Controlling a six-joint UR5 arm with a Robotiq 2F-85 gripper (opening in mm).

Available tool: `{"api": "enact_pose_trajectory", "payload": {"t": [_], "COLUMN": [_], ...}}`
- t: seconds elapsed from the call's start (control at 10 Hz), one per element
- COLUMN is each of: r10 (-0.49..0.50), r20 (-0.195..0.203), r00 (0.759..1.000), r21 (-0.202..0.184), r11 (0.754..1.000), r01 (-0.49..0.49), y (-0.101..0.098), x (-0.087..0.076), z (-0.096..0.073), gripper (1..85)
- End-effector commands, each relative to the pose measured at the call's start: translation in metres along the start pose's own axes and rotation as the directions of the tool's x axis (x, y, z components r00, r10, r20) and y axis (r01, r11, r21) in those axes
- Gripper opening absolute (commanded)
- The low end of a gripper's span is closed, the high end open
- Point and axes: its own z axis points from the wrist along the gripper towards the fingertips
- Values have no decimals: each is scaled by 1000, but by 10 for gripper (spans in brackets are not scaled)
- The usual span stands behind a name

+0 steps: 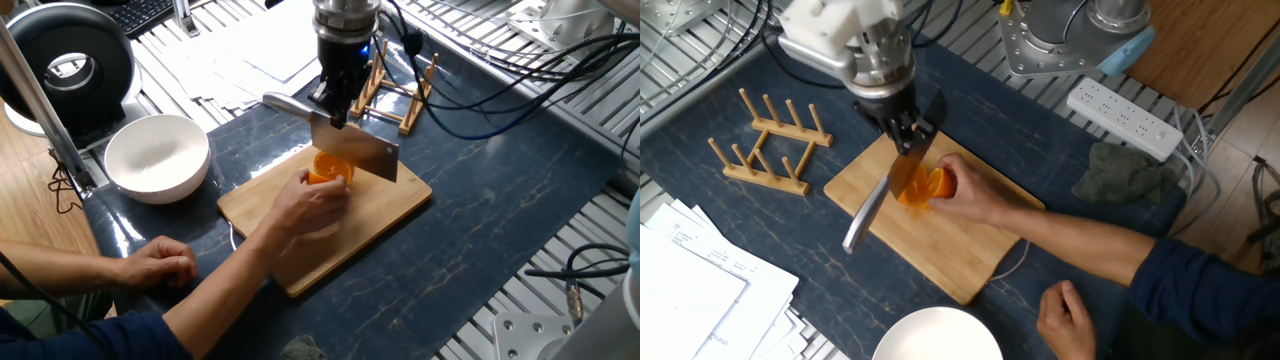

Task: Chop the orange

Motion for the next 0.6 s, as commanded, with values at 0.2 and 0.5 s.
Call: {"api": "enact_pose_trajectory", "payload": {"t": [0.2, 0.5], "r10": [-19, -48], "r20": [-8, -7], "r00": [1000, 999], "r21": [-6, 12], "r11": [1000, 999], "r01": [19, 48], "y": [3, 3], "x": [5, 2], "z": [-12, -12], "gripper": [13, 13]}}
